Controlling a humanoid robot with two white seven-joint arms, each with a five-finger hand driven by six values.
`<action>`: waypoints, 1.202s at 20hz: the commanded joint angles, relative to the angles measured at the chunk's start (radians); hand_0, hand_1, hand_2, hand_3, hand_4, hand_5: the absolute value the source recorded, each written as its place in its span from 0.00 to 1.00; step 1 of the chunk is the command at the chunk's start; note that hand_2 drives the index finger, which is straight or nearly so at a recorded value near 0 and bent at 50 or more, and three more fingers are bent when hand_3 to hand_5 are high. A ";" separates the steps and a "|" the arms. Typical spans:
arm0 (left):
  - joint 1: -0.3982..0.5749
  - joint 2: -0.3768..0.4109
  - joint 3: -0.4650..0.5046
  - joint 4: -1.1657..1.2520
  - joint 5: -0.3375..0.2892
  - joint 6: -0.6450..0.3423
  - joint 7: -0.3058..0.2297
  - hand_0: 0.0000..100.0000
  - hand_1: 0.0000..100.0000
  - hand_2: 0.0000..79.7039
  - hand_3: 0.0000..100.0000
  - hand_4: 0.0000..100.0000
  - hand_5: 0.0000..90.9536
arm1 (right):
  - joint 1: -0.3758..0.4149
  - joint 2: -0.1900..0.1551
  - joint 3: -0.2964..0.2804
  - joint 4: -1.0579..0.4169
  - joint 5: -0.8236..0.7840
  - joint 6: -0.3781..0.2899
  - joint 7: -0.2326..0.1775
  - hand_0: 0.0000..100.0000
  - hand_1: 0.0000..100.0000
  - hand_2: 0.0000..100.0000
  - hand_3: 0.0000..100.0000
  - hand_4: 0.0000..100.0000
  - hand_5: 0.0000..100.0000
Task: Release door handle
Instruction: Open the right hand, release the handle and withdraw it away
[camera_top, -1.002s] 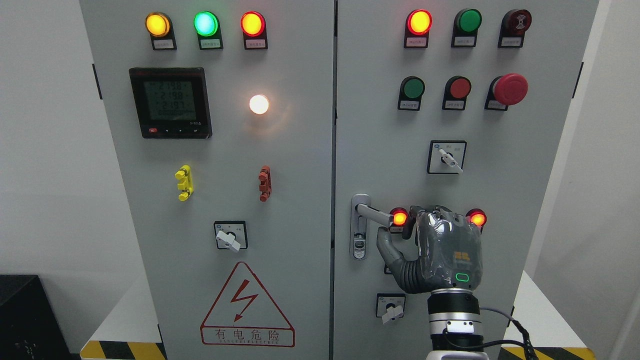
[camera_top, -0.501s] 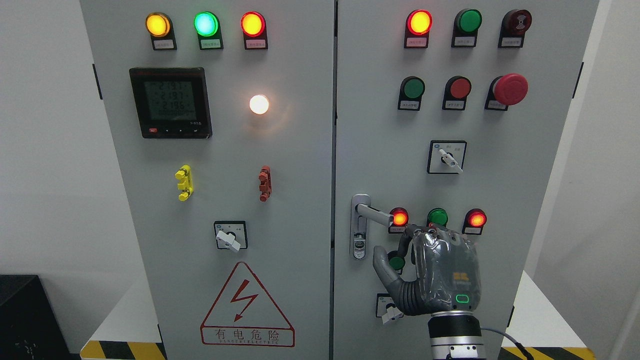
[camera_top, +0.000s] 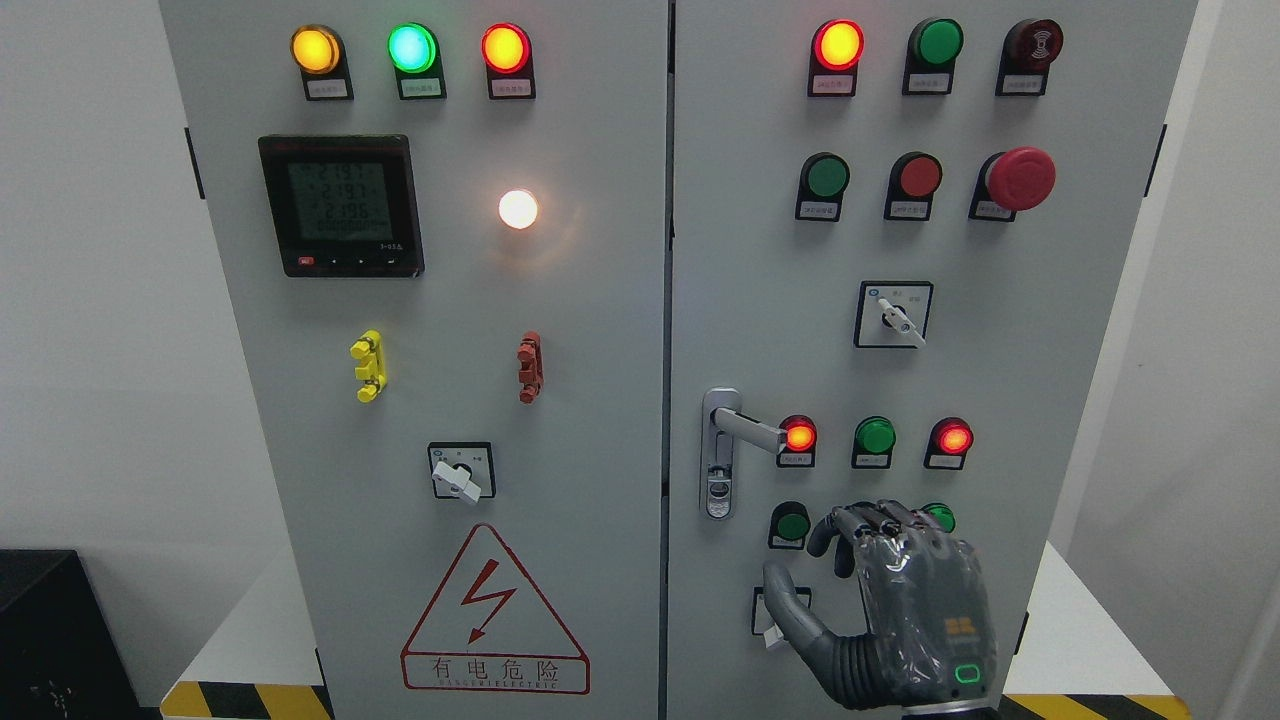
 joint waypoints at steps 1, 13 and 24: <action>0.000 0.000 0.000 0.000 0.000 -0.001 -0.001 0.00 0.00 0.06 0.10 0.00 0.00 | 0.065 -0.003 -0.196 -0.066 -0.061 -0.067 -0.013 0.34 0.38 0.44 0.65 0.47 0.21; 0.000 0.000 0.000 0.000 0.000 -0.001 -0.001 0.00 0.00 0.06 0.10 0.00 0.00 | 0.009 -0.008 -0.276 -0.060 -0.233 -0.090 -0.001 0.42 0.27 0.00 0.00 0.00 0.00; 0.000 0.000 0.000 0.000 0.000 -0.001 -0.001 0.00 0.00 0.06 0.10 0.00 0.00 | 0.012 -0.003 -0.224 -0.101 -0.232 -0.121 -0.010 0.44 0.24 0.00 0.00 0.00 0.00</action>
